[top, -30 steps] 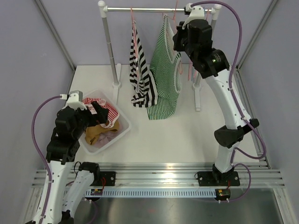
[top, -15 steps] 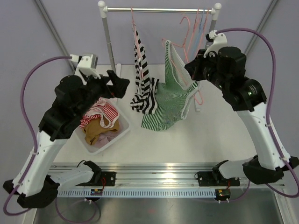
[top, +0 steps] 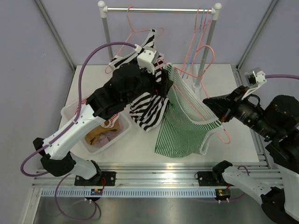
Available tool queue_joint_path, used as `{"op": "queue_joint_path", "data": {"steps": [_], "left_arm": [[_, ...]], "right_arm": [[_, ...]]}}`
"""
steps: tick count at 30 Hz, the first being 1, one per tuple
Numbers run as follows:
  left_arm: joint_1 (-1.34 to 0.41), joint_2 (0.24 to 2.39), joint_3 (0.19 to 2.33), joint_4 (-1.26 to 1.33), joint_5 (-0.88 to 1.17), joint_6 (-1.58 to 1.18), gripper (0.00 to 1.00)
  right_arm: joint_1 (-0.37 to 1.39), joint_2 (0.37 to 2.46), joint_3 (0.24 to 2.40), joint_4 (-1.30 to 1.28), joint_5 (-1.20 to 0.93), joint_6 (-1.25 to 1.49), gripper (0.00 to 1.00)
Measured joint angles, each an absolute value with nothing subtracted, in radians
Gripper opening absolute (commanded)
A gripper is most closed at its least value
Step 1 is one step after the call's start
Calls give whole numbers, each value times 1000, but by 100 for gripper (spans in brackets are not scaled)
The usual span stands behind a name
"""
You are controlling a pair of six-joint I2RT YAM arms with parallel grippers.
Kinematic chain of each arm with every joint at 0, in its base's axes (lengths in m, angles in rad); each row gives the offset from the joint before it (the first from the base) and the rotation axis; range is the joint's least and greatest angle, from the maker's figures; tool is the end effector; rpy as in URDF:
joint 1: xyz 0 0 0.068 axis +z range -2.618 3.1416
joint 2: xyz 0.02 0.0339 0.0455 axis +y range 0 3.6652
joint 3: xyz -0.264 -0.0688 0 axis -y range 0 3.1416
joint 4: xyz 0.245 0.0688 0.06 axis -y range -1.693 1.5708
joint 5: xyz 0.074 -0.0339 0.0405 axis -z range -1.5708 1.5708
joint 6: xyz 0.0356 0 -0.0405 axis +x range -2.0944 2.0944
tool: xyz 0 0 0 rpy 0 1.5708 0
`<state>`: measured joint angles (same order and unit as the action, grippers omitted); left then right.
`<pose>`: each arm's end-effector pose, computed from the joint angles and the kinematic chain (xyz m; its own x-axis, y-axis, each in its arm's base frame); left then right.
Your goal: Remove the tank top from the hanger
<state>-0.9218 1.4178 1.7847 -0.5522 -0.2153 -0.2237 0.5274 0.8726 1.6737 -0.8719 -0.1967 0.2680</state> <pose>0.1837 -0.2295 0.4983 -0.2531 -0.0250 -0.9671 0.6105 0.7714 -0.1797 0.0711 0.0495 0.5257 -0.2343 0.1641 -0.9582 -0.6222 0.7320 0.2775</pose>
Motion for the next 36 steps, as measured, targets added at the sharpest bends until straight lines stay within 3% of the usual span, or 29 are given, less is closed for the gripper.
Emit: {"op": "queue_joint_path", "data": {"steps": [3,7,8,10,11,12,24,31,36], "left_arm": [[-934,1440,1794,-533,-217,-214,79],[-936,1462,1813,-515,-218,-209,40],[-936,1467,1816,-512,-218,-211,26],[-936,1476,1826,-507,-223,-210,15],[-936,1479,1827,-505,-230,-207,3],[-937,1479,1828,-505,-237,-208,0],[-886,1445,1789,-599,-542,-330,0],[-833,1427,1758,-657,-453,-440,0],[-793,1281,1522,-503,-229,-448,0]], "right_arm": [[527,826,1663,-895,-229,283,0],[527,798,1663,-922,-238,292,0],[527,793,1664,-928,-238,292,0],[527,788,1664,-936,-237,292,0],[527,787,1664,-941,-235,292,0],[527,786,1664,-946,-230,291,0],[527,667,1496,-964,-222,246,0],[527,571,1405,-894,-248,212,0],[527,488,1272,-725,-249,210,0]]}}
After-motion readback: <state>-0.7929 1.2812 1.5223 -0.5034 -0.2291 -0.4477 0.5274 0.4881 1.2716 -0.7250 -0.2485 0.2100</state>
